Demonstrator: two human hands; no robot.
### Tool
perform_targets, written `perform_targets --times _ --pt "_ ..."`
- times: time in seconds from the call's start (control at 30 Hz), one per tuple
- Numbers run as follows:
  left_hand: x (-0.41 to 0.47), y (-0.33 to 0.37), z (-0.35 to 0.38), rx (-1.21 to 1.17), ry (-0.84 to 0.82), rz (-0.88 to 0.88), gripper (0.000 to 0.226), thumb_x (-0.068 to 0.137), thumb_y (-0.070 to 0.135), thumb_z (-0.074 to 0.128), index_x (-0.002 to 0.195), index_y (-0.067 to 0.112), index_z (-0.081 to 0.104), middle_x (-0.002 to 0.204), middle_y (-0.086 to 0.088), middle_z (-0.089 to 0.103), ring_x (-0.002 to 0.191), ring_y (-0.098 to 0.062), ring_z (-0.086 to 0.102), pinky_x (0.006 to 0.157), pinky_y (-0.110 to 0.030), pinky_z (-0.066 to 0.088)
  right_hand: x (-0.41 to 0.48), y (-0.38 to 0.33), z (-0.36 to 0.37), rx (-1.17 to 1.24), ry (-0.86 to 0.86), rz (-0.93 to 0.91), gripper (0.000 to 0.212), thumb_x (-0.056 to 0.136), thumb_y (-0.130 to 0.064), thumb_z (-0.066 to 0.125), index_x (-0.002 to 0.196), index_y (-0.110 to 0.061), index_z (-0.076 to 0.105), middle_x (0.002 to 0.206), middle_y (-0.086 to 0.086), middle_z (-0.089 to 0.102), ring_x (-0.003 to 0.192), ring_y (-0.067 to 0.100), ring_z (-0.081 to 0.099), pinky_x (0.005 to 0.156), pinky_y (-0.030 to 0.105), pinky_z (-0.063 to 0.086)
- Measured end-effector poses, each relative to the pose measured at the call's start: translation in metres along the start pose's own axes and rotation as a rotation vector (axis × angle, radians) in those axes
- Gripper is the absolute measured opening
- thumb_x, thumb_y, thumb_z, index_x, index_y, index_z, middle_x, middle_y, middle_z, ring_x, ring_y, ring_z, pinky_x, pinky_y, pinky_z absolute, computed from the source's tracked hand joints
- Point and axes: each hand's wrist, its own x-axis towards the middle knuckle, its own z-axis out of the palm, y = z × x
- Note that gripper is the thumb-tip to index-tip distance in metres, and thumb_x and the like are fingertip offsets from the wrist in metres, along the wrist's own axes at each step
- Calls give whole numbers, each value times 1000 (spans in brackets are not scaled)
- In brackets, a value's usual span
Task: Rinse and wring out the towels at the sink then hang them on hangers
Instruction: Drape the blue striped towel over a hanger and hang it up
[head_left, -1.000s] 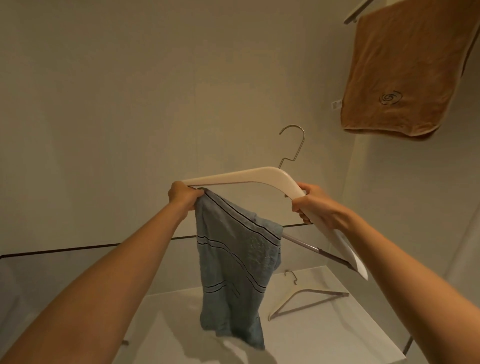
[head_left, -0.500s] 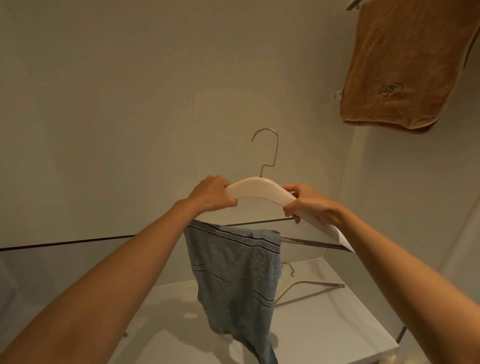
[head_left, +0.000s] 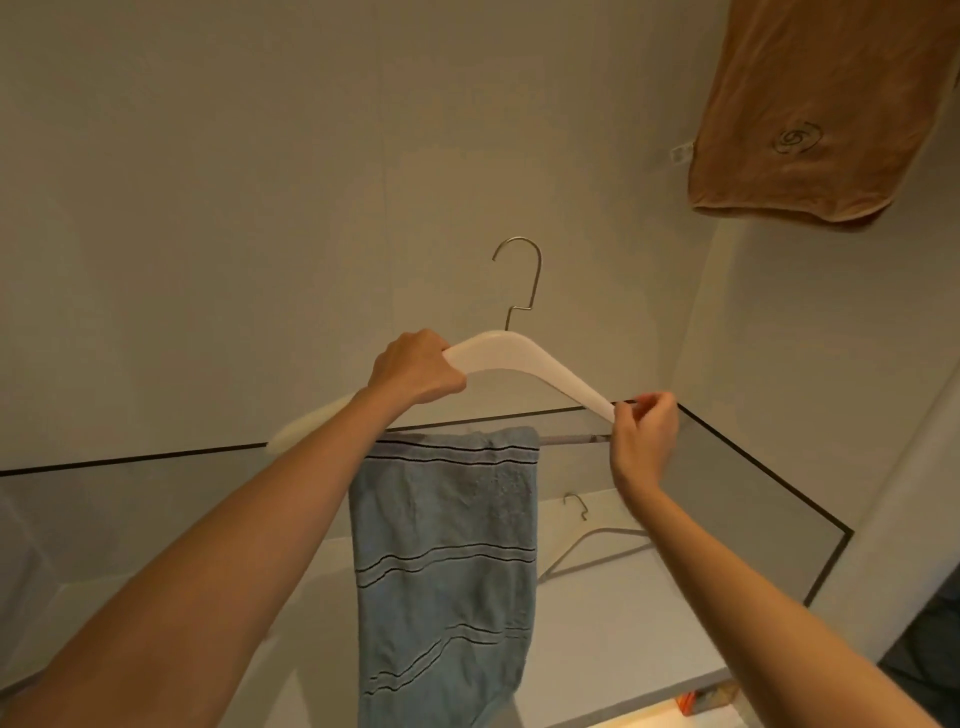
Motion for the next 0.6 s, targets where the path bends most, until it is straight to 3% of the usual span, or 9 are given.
perform_targets --times 0.03,0.1,0.17,0.23,0.3,0.37,0.47,0.6 --pt "0 -1 1 -4 0 -14 39 76 23 69 112 11 64 98 -8 65 81 -22 56 63 -25 42 -8 3 4 18 -7 67 8 92 -13 46 85 -13 44 88 8 49 78 21 46 64 32 38" --pt "0 -5 3 -38 8 -52 40 76 22 69 114 10 63 99 -9 65 86 -25 60 64 -26 45 -25 7 11 39 -334 205 19 99 -18 37 88 -15 53 89 8 54 88 25 52 75 35 41" --pt "0 -8 3 -86 4 -90 41 75 21 70 113 9 63 94 -8 62 84 -26 61 64 -26 46 -41 11 15 -37 -750 317 36 102 -30 29 122 -12 53 118 7 55 117 27 48 99 39 36" --pt "2 -11 2 -127 14 -118 41 74 20 70 112 8 63 90 -7 60 79 -24 59 61 -24 46 -49 11 19 -71 -956 348 50 102 -41 22 139 -13 40 137 8 46 128 25 42 110 40 25" --pt "3 -13 -1 -146 39 -142 42 73 20 71 112 8 63 93 -8 62 78 -24 58 54 -21 42 -46 13 21 -95 -1052 372 56 98 -49 25 137 -12 43 136 11 49 118 25 50 108 42 27" --pt "5 -18 -3 -157 72 -174 43 73 21 72 113 7 63 98 -10 65 78 -24 58 50 -19 39 -36 20 21 -152 -1089 377 57 93 -53 37 131 -11 47 129 13 52 106 23 55 99 40 41" --pt "4 -29 -6 -178 112 -242 42 73 21 71 111 6 64 89 -8 63 75 -25 59 50 -19 38 -31 26 20 -94 -1139 429 61 82 -50 56 123 -5 51 117 12 58 97 21 60 84 31 53" --pt "7 -36 -8 -216 136 -278 39 72 22 72 106 6 64 85 -7 60 75 -26 60 51 -20 40 -36 17 26 257 -1107 598 49 73 -34 64 111 -3 61 114 15 64 101 28 60 94 38 48"
